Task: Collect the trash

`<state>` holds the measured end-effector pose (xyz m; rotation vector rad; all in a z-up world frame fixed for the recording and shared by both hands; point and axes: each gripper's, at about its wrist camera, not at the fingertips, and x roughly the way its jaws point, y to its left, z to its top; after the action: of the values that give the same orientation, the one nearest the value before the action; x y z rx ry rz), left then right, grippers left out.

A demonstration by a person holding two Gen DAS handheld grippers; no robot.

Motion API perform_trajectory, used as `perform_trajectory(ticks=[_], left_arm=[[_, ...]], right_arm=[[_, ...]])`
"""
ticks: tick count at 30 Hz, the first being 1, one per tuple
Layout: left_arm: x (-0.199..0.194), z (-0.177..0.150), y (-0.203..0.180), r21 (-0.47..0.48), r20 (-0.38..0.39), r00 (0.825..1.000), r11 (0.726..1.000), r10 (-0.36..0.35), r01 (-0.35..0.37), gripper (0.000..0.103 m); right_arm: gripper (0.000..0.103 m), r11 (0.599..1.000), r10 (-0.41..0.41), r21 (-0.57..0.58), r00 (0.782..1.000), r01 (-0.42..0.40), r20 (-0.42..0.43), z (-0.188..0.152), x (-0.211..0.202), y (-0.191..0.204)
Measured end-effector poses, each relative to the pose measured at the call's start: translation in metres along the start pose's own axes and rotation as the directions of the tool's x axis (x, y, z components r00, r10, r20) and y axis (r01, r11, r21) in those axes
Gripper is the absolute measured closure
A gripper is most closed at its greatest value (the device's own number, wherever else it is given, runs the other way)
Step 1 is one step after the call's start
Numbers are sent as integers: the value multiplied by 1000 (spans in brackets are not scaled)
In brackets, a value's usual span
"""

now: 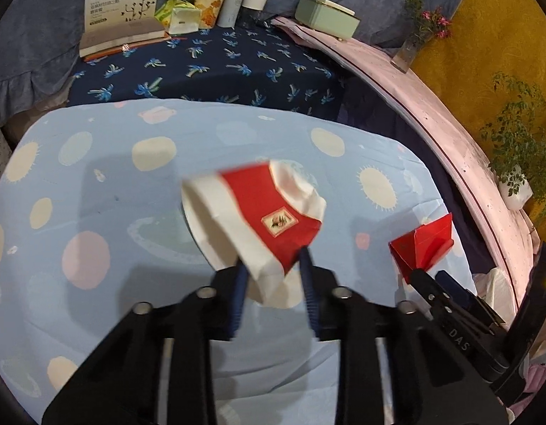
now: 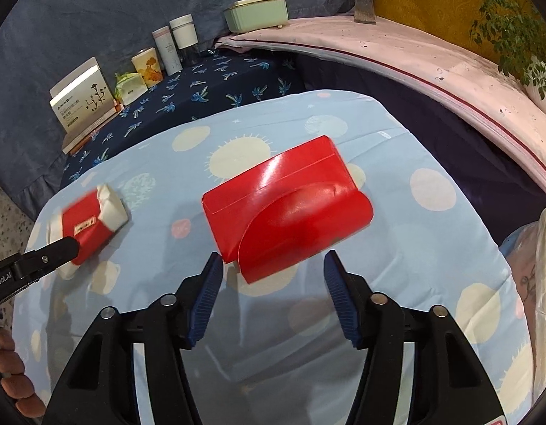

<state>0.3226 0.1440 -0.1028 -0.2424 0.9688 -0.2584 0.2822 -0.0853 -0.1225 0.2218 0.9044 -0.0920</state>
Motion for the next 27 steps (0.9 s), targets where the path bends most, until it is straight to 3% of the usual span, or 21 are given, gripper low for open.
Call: perform_trajectory(ticks=[3,8,18,27], left_arm=[[2,-2,-7,24,2,1000,1000,4,-5,100],[-2,-4,-14,35,16,1000,999,-4,4,100],[-25,-13,-34,53,46,999,998,-25,22,100],[-48,-29,-78,88,53,996,994,-67,62,100]], right_arm=[[67,1000,9,16,1000,-8,-12,-2,4,-5],[98,999,20,40,1000,-19,-16,-1,4,-17],[102,996,39,79,998,-42,41,3,-27,-43],[102,994,57,81,991,-67,123,10,-80,-60]])
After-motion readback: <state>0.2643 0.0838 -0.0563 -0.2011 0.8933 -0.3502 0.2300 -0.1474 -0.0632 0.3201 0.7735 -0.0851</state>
